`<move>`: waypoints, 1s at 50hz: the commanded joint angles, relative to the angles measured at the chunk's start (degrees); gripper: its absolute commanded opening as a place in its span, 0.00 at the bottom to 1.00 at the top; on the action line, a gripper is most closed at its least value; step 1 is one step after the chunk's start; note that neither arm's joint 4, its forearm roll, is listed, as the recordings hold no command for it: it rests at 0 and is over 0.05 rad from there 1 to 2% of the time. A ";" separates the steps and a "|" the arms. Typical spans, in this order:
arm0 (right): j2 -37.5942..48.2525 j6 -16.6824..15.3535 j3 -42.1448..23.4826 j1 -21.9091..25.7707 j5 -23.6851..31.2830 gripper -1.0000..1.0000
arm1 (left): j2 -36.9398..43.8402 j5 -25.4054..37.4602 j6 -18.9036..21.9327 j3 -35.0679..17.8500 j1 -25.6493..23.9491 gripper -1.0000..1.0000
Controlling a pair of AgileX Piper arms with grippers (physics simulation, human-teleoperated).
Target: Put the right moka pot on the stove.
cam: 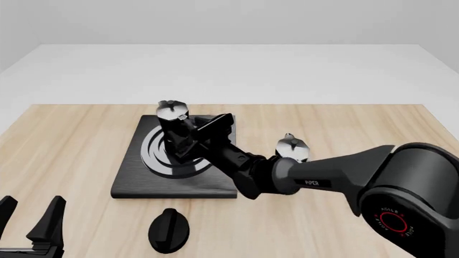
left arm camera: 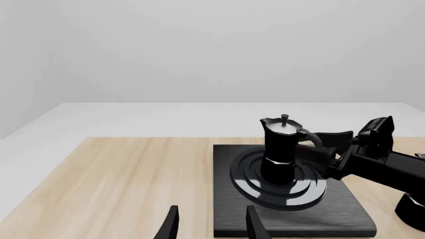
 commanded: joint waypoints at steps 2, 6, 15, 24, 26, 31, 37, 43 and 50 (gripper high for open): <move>-6.55 0.02 6.52 0.68 -0.83 1.00 | 0.00 0.00 0.00 0.00 0.00 1.00; -10.08 -0.41 9.95 1.60 -0.95 1.00 | 0.00 0.00 0.00 0.00 0.00 1.00; -15.19 -0.99 14.64 1.87 -0.90 1.00 | 0.00 0.00 0.00 0.00 0.00 1.00; -21.36 -2.64 20.37 3.31 -0.47 1.00 | 0.00 0.00 0.00 0.00 0.00 1.00; -23.44 -2.00 21.67 3.20 -0.25 1.00 | 0.00 0.00 0.00 0.00 0.00 1.00; -29.03 -2.22 24.35 3.45 1.79 1.00 | 0.00 0.00 0.00 0.00 0.00 1.00; -33.70 -2.67 26.49 4.68 4.35 1.00 | 0.00 0.00 0.00 0.00 0.00 1.00; -38.96 -3.40 28.56 4.57 7.19 1.00 | 0.00 0.00 0.00 0.00 0.00 1.00; -44.20 -2.47 30.98 3.70 9.45 1.00 | 0.00 0.00 0.00 0.00 0.00 1.00</move>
